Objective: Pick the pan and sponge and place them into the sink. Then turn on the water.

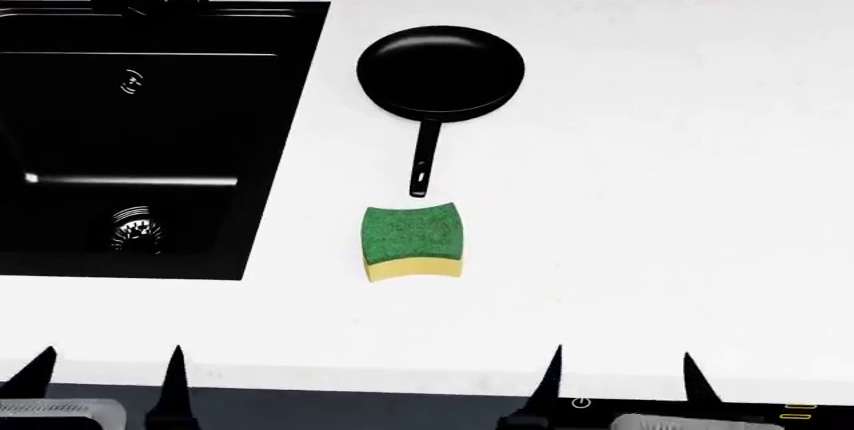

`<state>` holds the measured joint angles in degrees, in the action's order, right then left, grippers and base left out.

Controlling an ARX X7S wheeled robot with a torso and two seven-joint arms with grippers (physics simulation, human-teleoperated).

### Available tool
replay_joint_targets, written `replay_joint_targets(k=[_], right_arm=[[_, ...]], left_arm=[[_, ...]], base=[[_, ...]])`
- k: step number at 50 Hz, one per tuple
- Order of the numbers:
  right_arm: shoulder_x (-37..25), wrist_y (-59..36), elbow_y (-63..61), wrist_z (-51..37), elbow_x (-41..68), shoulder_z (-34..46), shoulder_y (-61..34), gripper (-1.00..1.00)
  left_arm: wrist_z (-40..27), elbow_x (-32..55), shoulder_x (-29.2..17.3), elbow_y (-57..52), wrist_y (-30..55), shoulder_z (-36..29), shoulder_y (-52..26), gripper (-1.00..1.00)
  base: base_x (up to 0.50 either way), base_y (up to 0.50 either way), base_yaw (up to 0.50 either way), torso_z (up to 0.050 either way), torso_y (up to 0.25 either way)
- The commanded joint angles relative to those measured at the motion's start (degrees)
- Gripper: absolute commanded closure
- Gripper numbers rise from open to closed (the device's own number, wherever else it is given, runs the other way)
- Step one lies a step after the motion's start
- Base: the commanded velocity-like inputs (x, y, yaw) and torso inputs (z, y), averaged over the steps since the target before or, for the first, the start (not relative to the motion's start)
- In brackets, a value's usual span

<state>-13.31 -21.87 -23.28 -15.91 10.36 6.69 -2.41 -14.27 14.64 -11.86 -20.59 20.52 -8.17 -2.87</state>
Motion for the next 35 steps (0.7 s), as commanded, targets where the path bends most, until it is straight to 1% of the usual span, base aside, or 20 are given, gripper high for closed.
replay_joint_targets(k=[1,3,4,5,6,8,9,10,11,13,14,17,20,23,26,27,28,31,35], right_arm=[[-6.1,-21.1,-18.2,-0.8,5.8,-5.7,-6.3,-1.0],[-7.7,-27.3,-21.3,-0.6,8.3,-8.4,-9.7,-1.0],[-8.0,-28.9,-21.7,-0.4,9.2,-9.3,-10.6,-1.0],[-8.8,-32.4,-22.1,0.5,11.8,-12.0,-12.7,-1.0],[-9.2,-33.4,-22.3,0.6,12.2,-12.3,-13.2,-1.0],[-11.0,-36.4,-22.2,1.3,13.4,-13.8,-15.6,-1.0],[-11.1,-37.1,-21.8,1.9,14.3,-14.6,-16.5,-1.0],[-11.4,-37.6,-21.4,2.1,14.6,-14.8,-17.1,-1.0],[-12.0,-37.7,-21.1,2.8,14.8,-14.5,-17.6,-1.0],[-12.6,-37.8,-20.9,3.2,14.9,-14.6,-18.0,-1.0],[-12.6,-37.9,-20.6,3.4,15.4,-15.2,-18.2,-1.0],[-12.6,-37.5,-20.1,3.7,15.5,-15.6,-17.5,-1.0],[-11.8,-34.4,-18.8,4.2,15.0,-16.7,-14.3,-1.0],[-12.0,-34.6,-18.9,4.4,15.1,-16.2,-14.1,-1.0],[-12.2,-34.7,-19.1,4.3,15.2,-16.8,-13.8,-1.0],[-12.1,-34.3,-18.9,4.3,15.0,-16.7,-13.5,-1.0],[-12.0,-34.1,-18.7,4.4,15.0,-16.4,-13.2,-1.0],[-11.9,-33.8,-18.3,4.4,15.0,-16.5,-13.2,-1.0],[-11.4,-32.6,-18.3,4.4,14.9,-16.9,-11.4,-1.0]], left_arm=[[-0.1,9.7,-4.4,-15.1,18.8,4.9,-5.8,-1.0],[0.7,12.0,-5.7,-15.0,22.0,6.0,-8.4,-1.0],[0.9,12.2,-6.2,-14.9,22.9,5.9,-9.2,-1.0],[1.5,14.0,-7.2,-15.2,25.6,6.4,-11.0,-1.0],[1.7,14.6,-7.3,-15.3,26.0,7.0,-11.4,-1.0],[2.3,17.3,-7.7,-15.0,29.2,8.0,-14.5,-1.0],[3.3,18.2,-8.1,-13.9,30.4,7.6,-16.0,-1.0],[3.8,17.1,-8.9,-13.2,29.7,6.7,-16.6,-1.0],[4.3,14.7,-10.1,-12.6,28.0,4.8,-16.8,-1.0],[5.6,18.7,-9.9,-11.9,28.8,8.9,-15.5,-1.0],[5.1,17.7,-9.0,-10.8,28.6,7.2,-16.4,-1.0],[5.3,17.9,-9.0,-10.7,28.1,7.7,-16.2,-1.0],[6.6,18.5,-9.7,-11.2,27.2,8.0,-14.1,-1.0],[7.3,18.1,-10.4,-11.3,27.3,6.7,-14.2,-1.0],[7.3,18.5,-10.7,-11.2,27.7,7.2,-14.2,-1.0],[8.3,19.6,-11.9,-11.6,27.5,9.0,-13.0,-1.0],[7.7,19.1,-11.0,-11.0,27.7,7.8,-14.1,-1.0],[7.5,18.9,-10.5,-10.5,28.0,6.9,-14.9,-1.0],[8.4,19.9,-11.1,-10.0,28.0,7.9,-14.8,-1.0]], base=[[0.0,0.0,0.0,0.0,0.0],[0.0,0.0,0.0,0.0,0.0],[0.0,0.0,0.0,0.0,0.0],[0.0,0.0,0.0,0.0,0.0],[0.0,0.0,0.0,0.0,0.0],[0.0,0.0,0.0,0.0,0.0],[0.0,0.0,0.0,0.0,0.0],[0.0,0.0,0.0,0.0,0.0],[0.0,0.0,0.0,0.0,0.0],[0.0,0.0,0.0,0.0,0.0],[0.14,0.0,0.0,0.0,0.0],[0.2,0.0,0.0,0.0,0.0],[0.28,0.0,0.0,0.0,0.0],[0.29,0.0,0.0,0.0,0.0],[0.34,0.0,0.0,0.0,0.0],[0.35,0.0,0.0,0.0,0.0],[0.35,0.0,0.0,0.0,0.0],[0.36,0.0,0.0,0.0,0.0],[0.36,0.0,0.0,0.0,0.0]])
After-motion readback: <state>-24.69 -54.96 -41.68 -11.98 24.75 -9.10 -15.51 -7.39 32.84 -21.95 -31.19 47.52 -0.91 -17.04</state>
